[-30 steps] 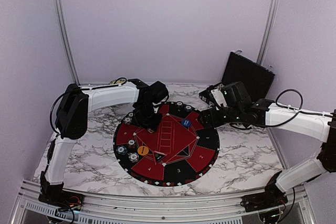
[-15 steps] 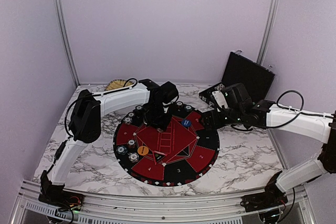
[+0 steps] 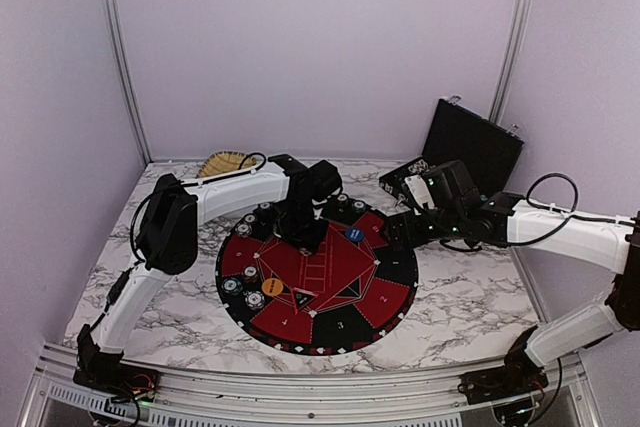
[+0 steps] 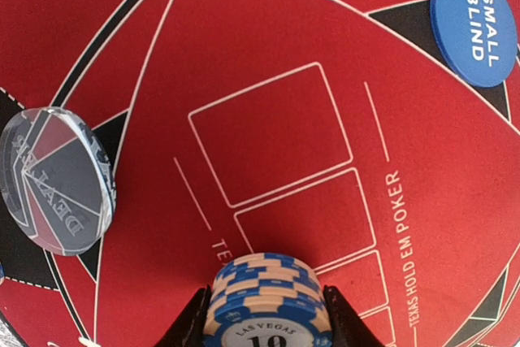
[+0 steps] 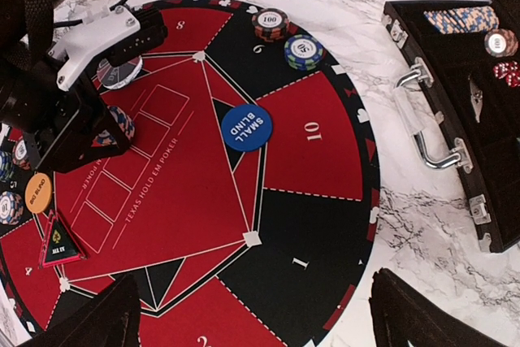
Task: Distribute texas hold em gaming equipment
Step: Place the poker chips pile at the community card area.
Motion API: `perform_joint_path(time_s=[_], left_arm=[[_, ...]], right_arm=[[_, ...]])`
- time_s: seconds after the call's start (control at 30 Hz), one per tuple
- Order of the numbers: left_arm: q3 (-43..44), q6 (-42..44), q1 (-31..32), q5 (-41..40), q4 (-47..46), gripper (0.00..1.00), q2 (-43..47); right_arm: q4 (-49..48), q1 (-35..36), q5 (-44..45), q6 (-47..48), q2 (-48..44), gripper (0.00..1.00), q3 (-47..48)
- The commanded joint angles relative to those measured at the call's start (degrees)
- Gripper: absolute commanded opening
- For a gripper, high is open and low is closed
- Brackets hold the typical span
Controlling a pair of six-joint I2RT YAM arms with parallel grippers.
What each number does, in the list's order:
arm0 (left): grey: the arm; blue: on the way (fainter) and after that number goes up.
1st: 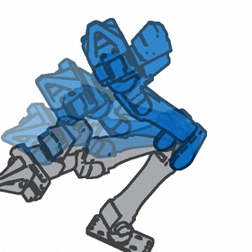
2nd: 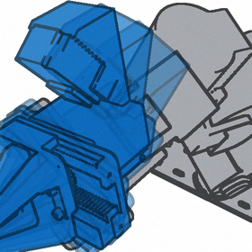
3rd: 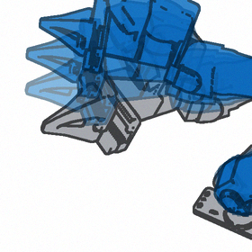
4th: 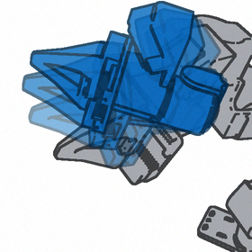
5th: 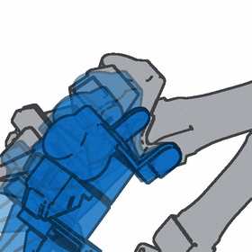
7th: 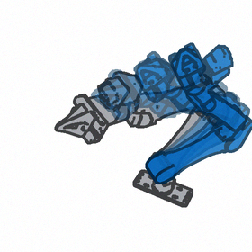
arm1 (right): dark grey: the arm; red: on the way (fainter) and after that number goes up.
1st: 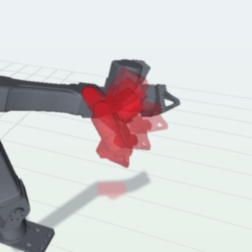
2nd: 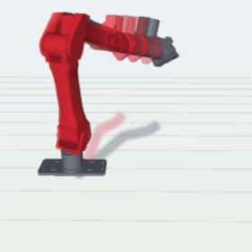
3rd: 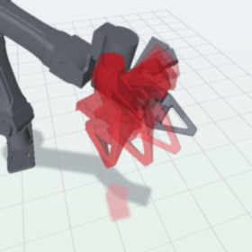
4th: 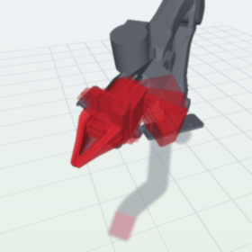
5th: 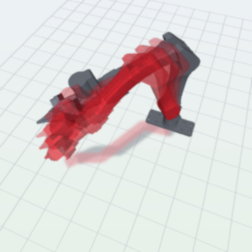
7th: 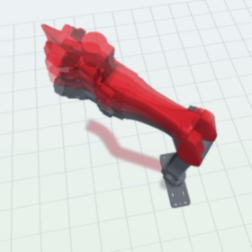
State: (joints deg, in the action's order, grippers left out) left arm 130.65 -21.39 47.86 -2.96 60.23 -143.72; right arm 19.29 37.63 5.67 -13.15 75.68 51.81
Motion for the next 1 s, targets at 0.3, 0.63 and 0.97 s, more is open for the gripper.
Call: perform_joint_path(time_s=[0.3,0.63,0.97], left_arm=[[2.2,1.3,0.9,0.2,1.8,0.45,-2.6],[2.2,2.0,0.9,-0.9,1.7,0.68,-0.8],[-0.3,3.3,-0.5,0.2,-1.5,0.80,6.6]], right_arm=[[-0.6,-0.5,0.0,-0.4,0.0,0.96,0.5],[-0.4,-0.5,-1.2,0.3,2.8,0.96,2.7],[-0.5,0.5,-1.7,0.9,7.3,0.96,6.3]])
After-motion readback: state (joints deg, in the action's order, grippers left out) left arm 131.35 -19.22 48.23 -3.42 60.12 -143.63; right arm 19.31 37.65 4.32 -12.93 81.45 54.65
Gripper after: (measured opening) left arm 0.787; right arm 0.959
